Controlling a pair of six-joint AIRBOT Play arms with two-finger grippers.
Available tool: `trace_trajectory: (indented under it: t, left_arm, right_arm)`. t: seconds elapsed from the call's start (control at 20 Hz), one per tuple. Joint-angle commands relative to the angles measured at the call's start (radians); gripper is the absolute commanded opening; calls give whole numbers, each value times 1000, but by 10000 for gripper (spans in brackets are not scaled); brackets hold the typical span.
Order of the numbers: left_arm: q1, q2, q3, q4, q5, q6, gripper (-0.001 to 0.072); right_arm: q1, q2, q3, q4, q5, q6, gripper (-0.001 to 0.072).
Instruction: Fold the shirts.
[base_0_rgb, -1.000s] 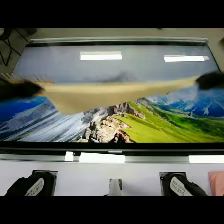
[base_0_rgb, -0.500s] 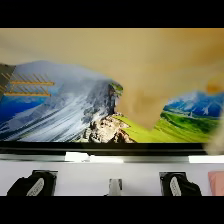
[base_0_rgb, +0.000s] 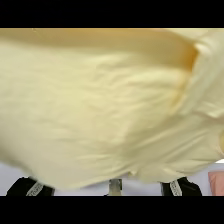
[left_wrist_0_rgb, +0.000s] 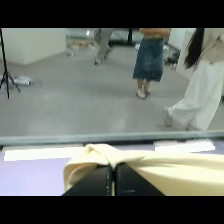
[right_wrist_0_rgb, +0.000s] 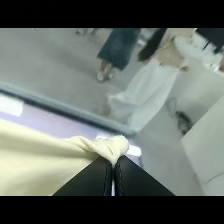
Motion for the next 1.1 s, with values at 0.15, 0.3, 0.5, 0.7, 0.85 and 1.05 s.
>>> trace_trajectory:
  t: [0.15, 0.3, 0.5, 0.7, 0.85, 1.05]
  left_arm:
    - [0, -246, -307, 80, -196, 7, 30]
    - [-1, -390, -438, 79, -147, 6, 31]
    - [1, -554, -444, 79, -24, -2, 31]
    - [0, -652, -443, 57, 167, -61, 31]
    - [-2, -734, -443, -11, 255, -61, 31]
    - [-2, -850, -444, -98, 206, -61, 31]
  right_arm:
    - [34, -441, -76, 15, 458, -3, 22]
    - [166, -601, -166, -45, 284, 63, 23]
    - [294, -780, -173, -51, -48, 217, 24]
    - [295, -885, -173, -52, -280, 301, 24]
    - [293, -942, -173, -77, -357, 294, 24]
    - [293, -1019, -173, -76, -312, 283, 24]
